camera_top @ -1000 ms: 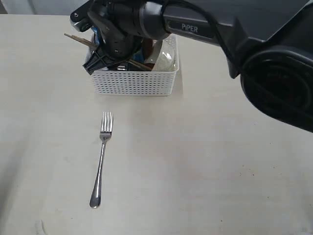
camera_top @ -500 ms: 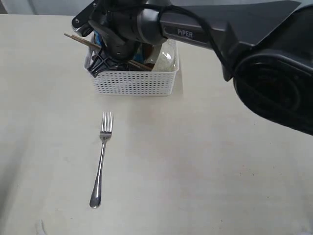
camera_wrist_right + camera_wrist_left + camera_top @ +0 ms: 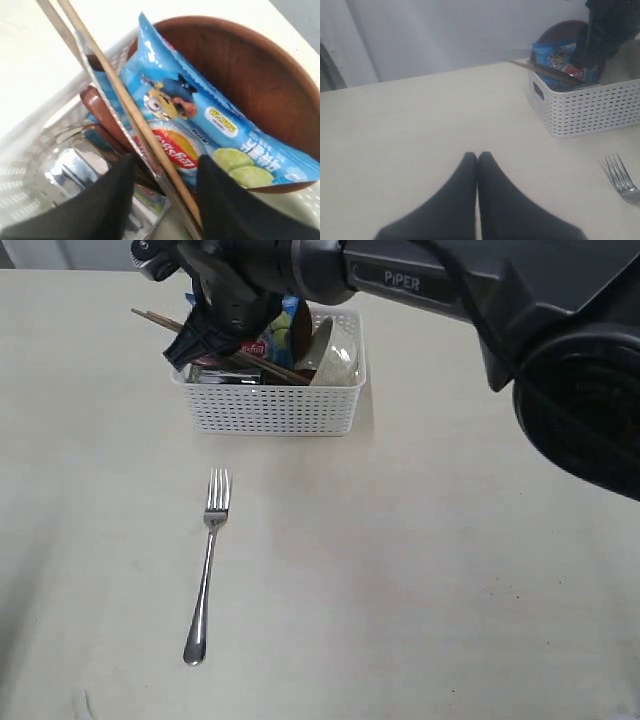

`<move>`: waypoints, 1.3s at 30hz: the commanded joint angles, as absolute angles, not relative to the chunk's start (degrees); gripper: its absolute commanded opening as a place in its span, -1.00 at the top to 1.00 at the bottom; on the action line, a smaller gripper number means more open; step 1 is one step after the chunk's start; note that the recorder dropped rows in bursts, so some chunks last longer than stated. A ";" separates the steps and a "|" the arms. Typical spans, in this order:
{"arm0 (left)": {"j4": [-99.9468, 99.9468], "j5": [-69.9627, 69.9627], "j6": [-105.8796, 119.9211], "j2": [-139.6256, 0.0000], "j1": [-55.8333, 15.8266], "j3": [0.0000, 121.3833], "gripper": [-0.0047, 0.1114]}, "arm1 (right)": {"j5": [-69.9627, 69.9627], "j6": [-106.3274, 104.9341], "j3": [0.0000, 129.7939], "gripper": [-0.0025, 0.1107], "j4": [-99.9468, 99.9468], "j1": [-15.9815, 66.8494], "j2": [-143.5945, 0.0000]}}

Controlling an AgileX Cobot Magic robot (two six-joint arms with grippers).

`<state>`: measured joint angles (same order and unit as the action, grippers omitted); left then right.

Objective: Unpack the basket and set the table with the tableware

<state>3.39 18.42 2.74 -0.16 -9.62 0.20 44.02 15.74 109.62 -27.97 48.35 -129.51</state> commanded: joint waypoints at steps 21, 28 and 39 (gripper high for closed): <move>2.73 18.33 2.83 0.00 -10.00 0.00 0.92 | 39.31 11.36 109.90 0.25 -26.40 48.06 -133.02; 2.73 18.33 2.83 0.00 -10.00 0.00 0.92 | 40.54 11.50 109.90 0.61 -26.69 48.06 -134.53; 2.73 18.33 2.83 0.00 -10.00 0.00 0.92 | 42.72 11.09 109.90 0.96 -29.88 48.06 -132.06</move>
